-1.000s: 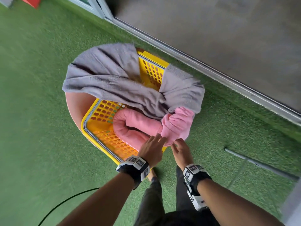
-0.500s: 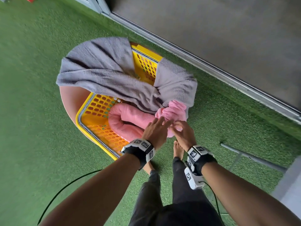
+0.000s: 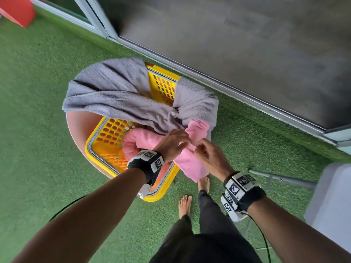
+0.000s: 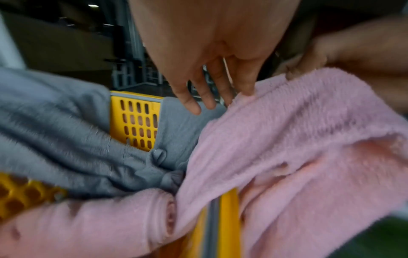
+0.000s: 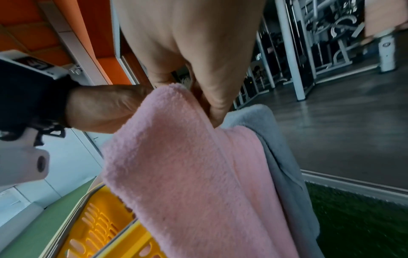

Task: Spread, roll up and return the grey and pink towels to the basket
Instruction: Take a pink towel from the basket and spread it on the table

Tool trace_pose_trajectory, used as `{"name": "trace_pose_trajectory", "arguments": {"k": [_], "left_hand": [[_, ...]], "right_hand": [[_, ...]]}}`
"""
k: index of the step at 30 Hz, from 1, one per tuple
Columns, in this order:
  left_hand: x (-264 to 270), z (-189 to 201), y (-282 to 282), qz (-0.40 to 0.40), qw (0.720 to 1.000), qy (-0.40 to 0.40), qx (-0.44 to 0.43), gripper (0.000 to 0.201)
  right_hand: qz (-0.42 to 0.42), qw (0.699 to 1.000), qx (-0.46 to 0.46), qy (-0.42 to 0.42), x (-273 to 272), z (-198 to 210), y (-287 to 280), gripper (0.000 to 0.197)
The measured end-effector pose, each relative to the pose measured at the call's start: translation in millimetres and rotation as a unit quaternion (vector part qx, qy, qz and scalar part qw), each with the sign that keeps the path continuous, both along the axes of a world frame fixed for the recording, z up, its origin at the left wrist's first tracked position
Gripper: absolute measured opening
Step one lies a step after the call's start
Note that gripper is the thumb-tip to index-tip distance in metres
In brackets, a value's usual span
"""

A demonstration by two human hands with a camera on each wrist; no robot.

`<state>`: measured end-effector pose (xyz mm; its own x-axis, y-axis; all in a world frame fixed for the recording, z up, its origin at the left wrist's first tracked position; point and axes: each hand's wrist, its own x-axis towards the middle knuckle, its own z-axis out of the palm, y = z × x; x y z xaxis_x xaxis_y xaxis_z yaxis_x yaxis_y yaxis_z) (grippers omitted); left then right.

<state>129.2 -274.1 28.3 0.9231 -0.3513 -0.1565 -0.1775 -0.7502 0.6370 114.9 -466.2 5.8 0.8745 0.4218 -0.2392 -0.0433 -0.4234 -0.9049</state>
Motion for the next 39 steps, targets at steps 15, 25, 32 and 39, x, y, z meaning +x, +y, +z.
{"name": "trace_pose_trajectory", "arguments": {"k": [15,25,32,39], "left_hand": [[51,225,-31,-0.047,0.961,-0.115,-0.245,0.020],[72,355,-123,-0.159,0.930,-0.072,-0.324,0.034],[68,467,-222,-0.218,0.899,-0.223,-0.306,0.039],[58,445,-269,-0.264,0.927,-0.165,-0.208,0.030]], "right_hand": [[-0.140,0.945,0.000,-0.295,27,245,-21,0.047],[-0.319,0.874,0.062,-0.362,8,390,-128,0.033],[-0.313,0.884,0.061,-0.341,-14,409,-183,0.051],[-0.304,0.887,0.145,-0.315,-24,424,-205,0.064]]}}
